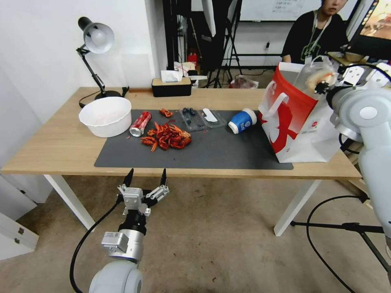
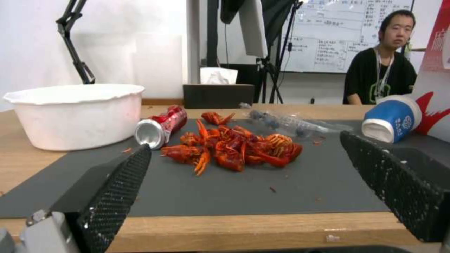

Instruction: Pick up the trash from the table and place it into the takeout bag.

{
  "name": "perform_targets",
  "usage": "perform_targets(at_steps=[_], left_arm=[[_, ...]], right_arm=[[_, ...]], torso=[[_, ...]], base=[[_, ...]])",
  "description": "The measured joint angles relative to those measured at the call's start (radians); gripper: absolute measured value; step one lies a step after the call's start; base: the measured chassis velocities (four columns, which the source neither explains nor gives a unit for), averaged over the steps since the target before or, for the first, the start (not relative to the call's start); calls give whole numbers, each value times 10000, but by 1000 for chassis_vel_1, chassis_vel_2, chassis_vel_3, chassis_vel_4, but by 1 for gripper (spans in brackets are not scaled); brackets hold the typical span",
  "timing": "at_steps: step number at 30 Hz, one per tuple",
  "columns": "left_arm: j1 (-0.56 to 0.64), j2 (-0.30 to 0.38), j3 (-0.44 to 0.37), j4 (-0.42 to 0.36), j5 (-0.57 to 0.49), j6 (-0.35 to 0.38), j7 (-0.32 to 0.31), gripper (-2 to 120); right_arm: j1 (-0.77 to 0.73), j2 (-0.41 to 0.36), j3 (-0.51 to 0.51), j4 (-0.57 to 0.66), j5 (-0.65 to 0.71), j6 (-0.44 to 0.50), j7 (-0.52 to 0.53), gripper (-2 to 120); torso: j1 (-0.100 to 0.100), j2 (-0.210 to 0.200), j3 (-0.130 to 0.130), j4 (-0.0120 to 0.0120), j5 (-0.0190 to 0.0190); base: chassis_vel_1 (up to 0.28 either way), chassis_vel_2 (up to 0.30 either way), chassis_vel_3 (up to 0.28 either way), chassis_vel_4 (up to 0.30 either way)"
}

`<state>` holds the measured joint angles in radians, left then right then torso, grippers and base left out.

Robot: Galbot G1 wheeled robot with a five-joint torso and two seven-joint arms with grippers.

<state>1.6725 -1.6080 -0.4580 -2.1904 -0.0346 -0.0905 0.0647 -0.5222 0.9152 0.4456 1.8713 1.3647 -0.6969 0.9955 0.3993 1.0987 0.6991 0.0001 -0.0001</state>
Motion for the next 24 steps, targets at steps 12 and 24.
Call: perform_targets(at_steps=[12, 24], left_arm=[[6, 0, 14, 0, 22, -4, 15, 100], [-27, 0, -44, 0, 7, 0, 17, 100]], right_arm=[[-107, -66, 34, 85, -282, 629, -417, 65], [-2635, -478, 486, 2552, -3198, 5018, -6086, 100]], torso=[[1, 0, 1, -2, 4], [1, 0, 0, -1, -1]], base=[[0, 0, 0, 0], [0, 0, 0, 0]])
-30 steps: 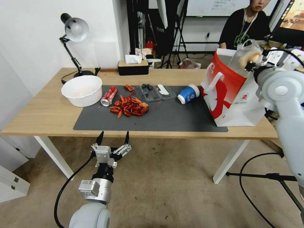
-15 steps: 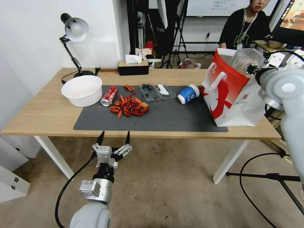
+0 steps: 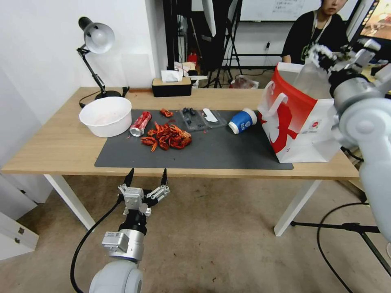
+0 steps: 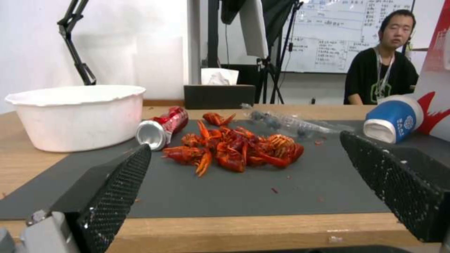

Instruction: Pick up the trash from the table and place it into the takeout bag.

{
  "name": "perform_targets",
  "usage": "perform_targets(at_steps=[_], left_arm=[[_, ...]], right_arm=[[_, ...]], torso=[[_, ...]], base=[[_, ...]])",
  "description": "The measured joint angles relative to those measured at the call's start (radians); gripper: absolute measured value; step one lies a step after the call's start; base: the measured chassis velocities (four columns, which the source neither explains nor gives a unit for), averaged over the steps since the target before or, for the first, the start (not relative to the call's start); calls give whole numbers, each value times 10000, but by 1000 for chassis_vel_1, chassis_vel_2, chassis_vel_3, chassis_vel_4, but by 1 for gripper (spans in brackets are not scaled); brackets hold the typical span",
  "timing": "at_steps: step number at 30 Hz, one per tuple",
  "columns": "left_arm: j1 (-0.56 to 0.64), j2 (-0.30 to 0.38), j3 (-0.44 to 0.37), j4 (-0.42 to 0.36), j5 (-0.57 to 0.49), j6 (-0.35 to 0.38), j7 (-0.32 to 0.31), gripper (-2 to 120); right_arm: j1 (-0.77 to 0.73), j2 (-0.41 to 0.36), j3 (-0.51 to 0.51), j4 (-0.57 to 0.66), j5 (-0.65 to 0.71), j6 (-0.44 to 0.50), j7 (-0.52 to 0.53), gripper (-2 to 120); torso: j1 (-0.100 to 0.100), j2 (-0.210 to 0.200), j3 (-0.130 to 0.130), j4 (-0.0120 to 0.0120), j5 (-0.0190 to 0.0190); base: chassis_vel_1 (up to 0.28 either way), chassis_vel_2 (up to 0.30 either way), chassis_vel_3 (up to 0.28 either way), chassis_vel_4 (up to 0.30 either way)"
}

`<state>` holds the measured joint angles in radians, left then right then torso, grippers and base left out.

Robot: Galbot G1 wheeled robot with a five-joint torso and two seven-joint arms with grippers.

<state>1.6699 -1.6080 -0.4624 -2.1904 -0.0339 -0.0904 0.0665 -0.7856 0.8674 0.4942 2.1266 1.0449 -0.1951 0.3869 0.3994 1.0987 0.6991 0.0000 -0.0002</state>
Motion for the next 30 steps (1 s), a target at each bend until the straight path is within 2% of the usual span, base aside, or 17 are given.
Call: perform_targets(at_steps=[1, 2, 5, 6, 9, 10, 11, 14, 15, 17, 24, 30], left_arm=[[-12, 0, -5, 2, -12, 0, -1, 100], [-12, 0, -5, 2, -12, 0, -1, 100], [-24, 0, -19, 25, -28, 3, -8, 100], [-24, 0, -19, 25, -28, 3, -8, 100], [-26, -1, -52, 58, -56, 3, -22, 100], [-27, -1, -75, 69, -65, 3, -29, 100], [-27, -1, -75, 69, -65, 3, -29, 100], [-51, 0, -105, 109, -100, 3, -45, 100], [-51, 0, -105, 109, -100, 3, -45, 100], [-88, 1, -127, 151, -129, 3, -54, 100], [-173, 0, -144, 240, -165, 3, -67, 100], [-201, 0, -148, 286, -172, 5, -72, 100]], right_arm=[[-682, -25, 21, 353, -626, 86, -405, 100], [-682, -25, 21, 353, -626, 86, -405, 100], [-2358, 173, 36, 1093, -2486, 507, -1103, 100], [-2358, 173, 36, 1093, -2486, 507, -1103, 100], [-4203, 748, -31, 1662, -4334, 1292, -1482, 100], [-4927, 1019, -105, 1809, -4910, 1601, -1498, 100], [-4927, 1019, -105, 1809, -4910, 1601, -1498, 100], [-6630, 1785, -415, 2019, -6460, 2348, -1355, 100], [-6630, 1785, -415, 2019, -6460, 2348, -1355, 100], [-7434, 2176, -551, 1862, -7326, 2845, -1188, 100], [-8487, 2620, -640, 1411, -7947, 3388, -761, 100], [-9387, 2948, -733, 361, -8352, 4289, -689, 100]], torso=[[-1, 0, 0, -4, 2], [-1, 0, 0, -4, 2], [0, 0, -1, 1, 1], [0, 0, -1, 1, 1], [-1, 0, -1, 0, 2], [0, 0, 0, 0, 1], [0, 0, 0, 0, 1], [-2, 0, -2, 0, 2], [-2, 0, -2, 0, 2], [-2, 0, -1, 0, 0], [-1, 0, -1, 1, 0], [-1, -1, 1, 0, 4]], base=[[0, 0, 0, 0], [0, 0, 0, 0], [0, 0, 0, 0], [0, 0, 0, 0], [0, 0, 0, 0], [0, 0, 0, 0], [0, 0, 0, 0], [0, 0, 0, 0], [0, 0, 0, 0], [0, 0, 0, 0], [0, 0, 0, 0], [0, 0, 0, 0]])
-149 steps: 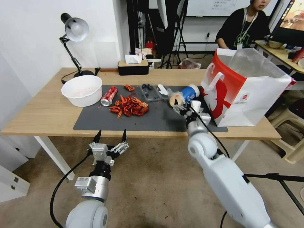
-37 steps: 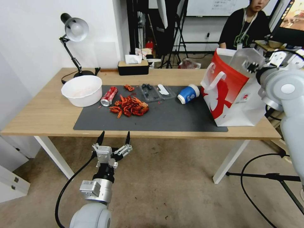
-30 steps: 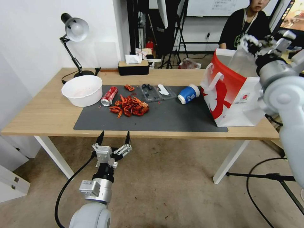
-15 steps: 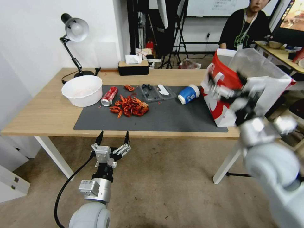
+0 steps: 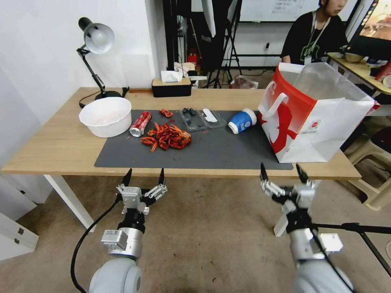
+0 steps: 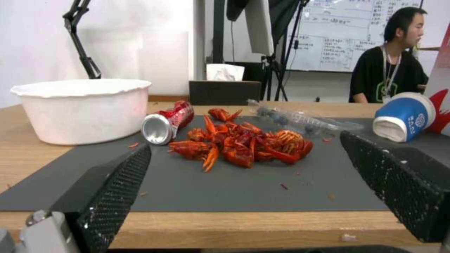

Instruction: Pick up the trash from the table and place it into the takeout bag.

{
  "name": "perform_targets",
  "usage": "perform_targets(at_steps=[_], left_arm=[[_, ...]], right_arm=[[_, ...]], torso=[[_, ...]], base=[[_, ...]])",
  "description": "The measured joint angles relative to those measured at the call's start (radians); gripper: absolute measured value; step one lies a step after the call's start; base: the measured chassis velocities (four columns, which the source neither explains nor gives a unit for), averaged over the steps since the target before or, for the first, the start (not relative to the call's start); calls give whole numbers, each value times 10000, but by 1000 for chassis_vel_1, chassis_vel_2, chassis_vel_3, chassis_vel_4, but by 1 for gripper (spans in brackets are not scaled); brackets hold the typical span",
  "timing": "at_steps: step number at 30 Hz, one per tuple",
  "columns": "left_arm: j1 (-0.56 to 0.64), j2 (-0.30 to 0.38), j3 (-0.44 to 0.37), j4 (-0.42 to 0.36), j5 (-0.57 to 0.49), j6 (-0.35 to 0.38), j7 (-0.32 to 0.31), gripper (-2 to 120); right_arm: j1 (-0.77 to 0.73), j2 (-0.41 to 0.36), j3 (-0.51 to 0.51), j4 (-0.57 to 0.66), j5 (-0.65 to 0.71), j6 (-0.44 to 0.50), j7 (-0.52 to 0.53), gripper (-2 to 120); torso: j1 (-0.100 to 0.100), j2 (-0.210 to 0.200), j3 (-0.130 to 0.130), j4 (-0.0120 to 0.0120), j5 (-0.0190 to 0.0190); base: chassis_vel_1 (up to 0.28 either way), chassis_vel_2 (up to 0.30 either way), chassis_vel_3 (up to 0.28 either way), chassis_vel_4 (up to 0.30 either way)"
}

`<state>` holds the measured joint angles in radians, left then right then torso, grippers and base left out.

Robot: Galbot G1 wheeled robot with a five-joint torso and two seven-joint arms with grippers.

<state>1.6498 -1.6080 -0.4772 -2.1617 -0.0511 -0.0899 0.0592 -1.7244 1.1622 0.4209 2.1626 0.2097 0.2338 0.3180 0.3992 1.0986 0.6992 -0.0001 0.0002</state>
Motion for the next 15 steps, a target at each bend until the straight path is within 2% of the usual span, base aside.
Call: perform_targets(at_steps=[7, 15], left_arm=[[13, 0, -5, -1, 0, -1, -4, 100], [64, 0, -20, -36, 0, -51, -13, 100]], right_arm=[[-290, 244, -171, -500, -169, 405, -17, 100], [-149, 335, -279, -457, -150, 274, 90, 100]], torso=[[1, 0, 0, 1, -2], [2, 0, 0, 0, -2]], base=[[0, 0, 0, 0], [0, 0, 0, 0]])
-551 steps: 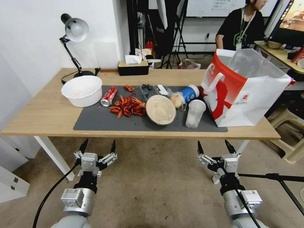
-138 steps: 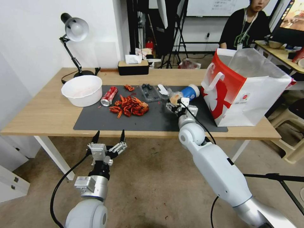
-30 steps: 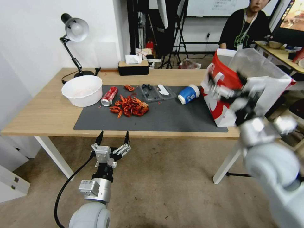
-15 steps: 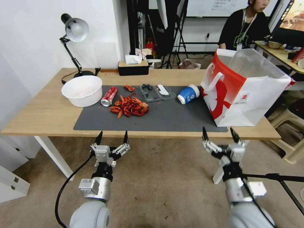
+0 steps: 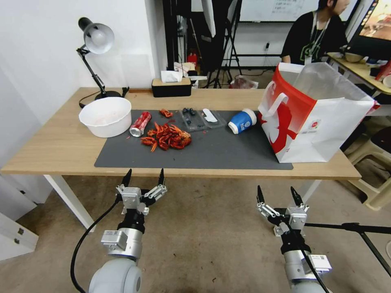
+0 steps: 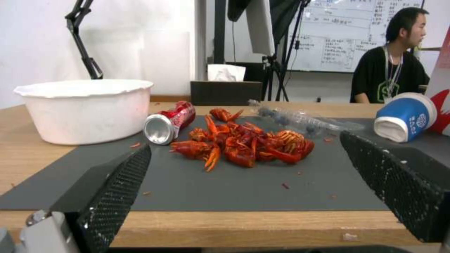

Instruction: Pick up the trash from the table and place it into the takeout bag.

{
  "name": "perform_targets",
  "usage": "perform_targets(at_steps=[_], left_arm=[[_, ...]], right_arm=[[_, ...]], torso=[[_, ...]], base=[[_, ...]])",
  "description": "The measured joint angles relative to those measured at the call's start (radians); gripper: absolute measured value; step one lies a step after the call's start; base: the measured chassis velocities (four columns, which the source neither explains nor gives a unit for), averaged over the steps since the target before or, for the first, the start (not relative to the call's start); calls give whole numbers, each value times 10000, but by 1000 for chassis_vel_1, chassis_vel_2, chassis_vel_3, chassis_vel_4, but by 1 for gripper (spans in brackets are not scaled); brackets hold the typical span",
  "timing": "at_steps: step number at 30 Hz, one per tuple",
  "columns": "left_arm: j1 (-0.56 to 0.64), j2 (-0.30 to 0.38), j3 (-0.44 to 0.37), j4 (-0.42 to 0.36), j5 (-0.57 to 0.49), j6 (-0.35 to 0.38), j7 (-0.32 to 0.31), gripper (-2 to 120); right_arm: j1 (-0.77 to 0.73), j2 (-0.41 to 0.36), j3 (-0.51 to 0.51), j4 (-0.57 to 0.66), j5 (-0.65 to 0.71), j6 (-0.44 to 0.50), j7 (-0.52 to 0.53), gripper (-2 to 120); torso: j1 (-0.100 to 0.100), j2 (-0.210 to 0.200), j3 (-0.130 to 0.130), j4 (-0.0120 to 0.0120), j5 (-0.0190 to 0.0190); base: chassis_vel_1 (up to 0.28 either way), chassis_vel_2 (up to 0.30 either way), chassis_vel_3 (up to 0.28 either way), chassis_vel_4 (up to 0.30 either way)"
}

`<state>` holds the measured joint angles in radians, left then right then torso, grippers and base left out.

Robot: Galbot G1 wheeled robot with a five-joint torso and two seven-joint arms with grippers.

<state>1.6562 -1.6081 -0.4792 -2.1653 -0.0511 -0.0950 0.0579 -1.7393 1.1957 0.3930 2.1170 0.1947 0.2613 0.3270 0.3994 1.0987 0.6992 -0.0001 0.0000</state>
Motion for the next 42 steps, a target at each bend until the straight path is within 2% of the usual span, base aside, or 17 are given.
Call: perform_targets(at_steps=[5, 7, 8, 9, 12, 14, 17, 18, 21, 22, 25, 26, 28, 29, 36, 42], left_arm=[[7, 0, 0, -3, 21, -49, -2, 100], [18, 0, 19, -15, 46, -76, -2, 100], [31, 0, 46, -30, 68, -100, -3, 100], [31, 0, 46, -30, 68, -100, -3, 100], [81, 0, 83, -99, 120, -146, 3, 100], [97, 0, 87, -120, 128, -151, 5, 100], [186, 1, 89, -219, 162, -179, 11, 100], [186, 1, 89, -219, 162, -179, 11, 100], [259, 0, 87, -303, 205, -185, 15, 100], [259, 0, 87, -303, 205, -185, 15, 100], [323, 0, 74, -359, 237, -197, 15, 100], [323, 0, 74, -359, 237, -197, 15, 100], [360, 0, 69, -375, 267, -224, 14, 100], [376, 0, 68, -376, 278, -244, 12, 100], [381, 0, 53, -380, 271, -267, -4, 100], [373, 0, 24, -331, 247, -302, -32, 100]], right_arm=[[836, 26, -366, 306, 423, -814, 752, 100], [1550, 17, -659, 445, 749, -1442, 1238, 100], [2179, -6, -884, 517, 1150, -2068, 1576, 100], [2179, -6, -884, 517, 1150, -2068, 1576, 100], [3602, -88, -1338, 273, 2031, -3313, 2085, 100], [3987, -101, -1445, 140, 2267, -3535, 2194, 100], [5786, -124, -1912, -571, 3434, -4265, 2757, 100], [5786, -124, -1912, -571, 3434, -4265, 2757, 100], [7345, -74, -2351, -1521, 4350, -4561, 3248, 100], [7345, -74, -2351, -1521, 4350, -4561, 3248, 100], [8936, 62, -2796, -2605, 5199, -4824, 3884, 100], [8936, 62, -2796, -2605, 5199, -4824, 3884, 100], [10424, 307, -3181, -3820, 5844, -4974, 4501, 100], [11393, 665, -3405, -4730, 6810, -5323, 5226, 100], [12270, 1210, -3520, -6012, 7614, -5931, 5942, 100], [12633, 1445, -3454, -6693, 7974, -6175, 6159, 100]], torso=[[0, 0, 0, 0, -1], [0, 0, 0, 2, 0], [0, 0, 1, 4, -1], [0, 0, 1, 4, -1], [0, 0, 1, 0, 0], [0, -1, 1, 1, 1], [1, -1, 2, 1, 0], [1, -1, 2, 1, 0], [1, -1, 2, 2, 0], [1, -1, 2, 2, 0], [1, -2, 2, 1, 1], [1, -2, 2, 1, 1], [1, -2, 2, 2, -1], [2, -1, 2, 2, 0], [2, -2, 1, 0, -1], [-1, -1, 1, -1, -1]], base=[[0, 0, 0, 0], [0, 0, 0, 0], [0, 0, 0, 0], [0, 0, 0, 0], [0, 0, 0, 0], [0, 0, 0, 0], [0, 0, 0, 0], [0, 0, 0, 0], [0, 0, 0, 0], [0, 0, 0, 0], [0, 0, 0, 0], [0, 0, 0, 0], [0, 0, 0, 0], [0, 0, 0, 0], [0, 0, 0, 0], [0, 0, 0, 0]])
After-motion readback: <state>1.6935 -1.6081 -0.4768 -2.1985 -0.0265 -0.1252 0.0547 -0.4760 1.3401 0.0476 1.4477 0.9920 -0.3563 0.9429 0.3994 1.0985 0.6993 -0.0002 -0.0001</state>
